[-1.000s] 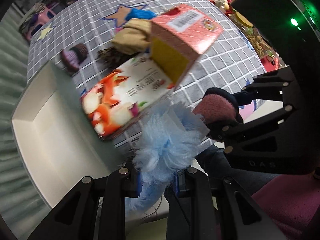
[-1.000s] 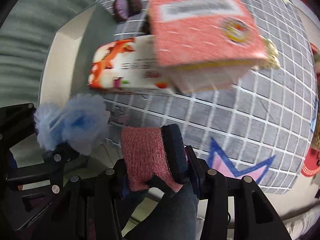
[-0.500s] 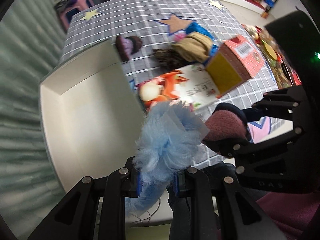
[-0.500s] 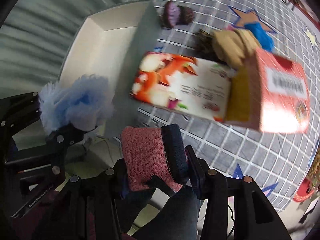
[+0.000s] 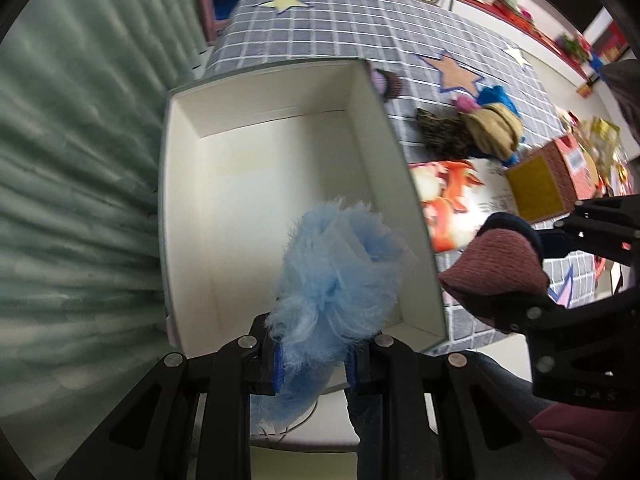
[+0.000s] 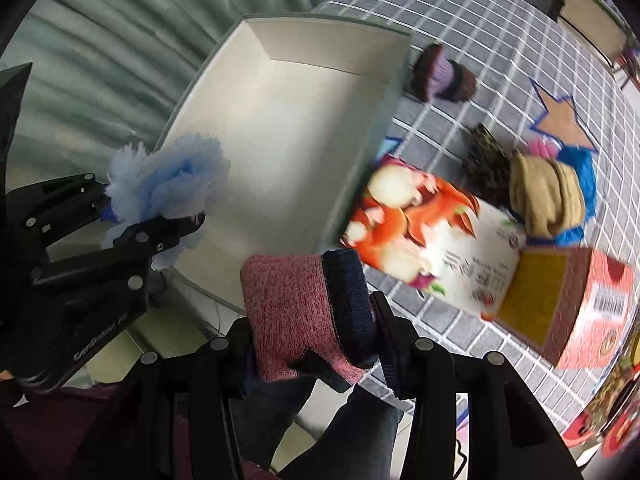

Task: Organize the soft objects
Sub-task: 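Carry the scrunchie and slipper in both tools over the white box, then open both tools to drop the scrunchie and slipper into the box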

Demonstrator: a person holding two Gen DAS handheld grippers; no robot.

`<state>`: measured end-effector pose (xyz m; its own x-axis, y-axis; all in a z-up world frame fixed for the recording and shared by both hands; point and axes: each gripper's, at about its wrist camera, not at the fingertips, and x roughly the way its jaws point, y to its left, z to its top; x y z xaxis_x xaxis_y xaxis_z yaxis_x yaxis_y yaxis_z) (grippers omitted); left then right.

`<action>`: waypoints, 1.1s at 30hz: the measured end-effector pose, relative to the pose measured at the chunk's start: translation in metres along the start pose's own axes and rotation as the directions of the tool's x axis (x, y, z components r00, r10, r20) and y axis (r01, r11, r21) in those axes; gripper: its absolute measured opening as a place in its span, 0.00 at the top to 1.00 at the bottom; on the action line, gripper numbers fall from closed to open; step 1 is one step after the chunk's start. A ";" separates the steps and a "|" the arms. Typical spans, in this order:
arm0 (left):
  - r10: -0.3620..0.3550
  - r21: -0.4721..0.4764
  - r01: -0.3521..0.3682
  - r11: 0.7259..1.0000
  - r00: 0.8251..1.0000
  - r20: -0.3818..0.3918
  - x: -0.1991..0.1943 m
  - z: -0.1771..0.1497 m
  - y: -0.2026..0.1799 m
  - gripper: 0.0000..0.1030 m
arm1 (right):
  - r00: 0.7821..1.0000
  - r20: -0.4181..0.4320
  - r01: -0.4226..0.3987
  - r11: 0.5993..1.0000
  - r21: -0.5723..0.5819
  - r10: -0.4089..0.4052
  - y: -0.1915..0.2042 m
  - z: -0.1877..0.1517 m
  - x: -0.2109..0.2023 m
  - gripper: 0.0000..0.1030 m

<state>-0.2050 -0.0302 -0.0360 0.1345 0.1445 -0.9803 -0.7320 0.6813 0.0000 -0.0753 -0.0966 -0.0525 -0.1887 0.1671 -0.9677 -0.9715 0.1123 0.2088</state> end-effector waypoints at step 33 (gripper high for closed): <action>0.035 -0.079 -0.040 0.996 0.997 -0.062 0.038 -0.007 0.030 0.76 | 0.999 -0.049 0.010 0.990 -0.141 -0.017 0.052 0.040 0.021 0.53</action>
<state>-0.2264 -0.0088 -0.0746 0.0673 0.1236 -0.9900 -0.7871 0.6164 0.0235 -0.1239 -0.0479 -0.0567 -0.1788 0.1165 -0.9770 -0.9839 -0.0253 0.1770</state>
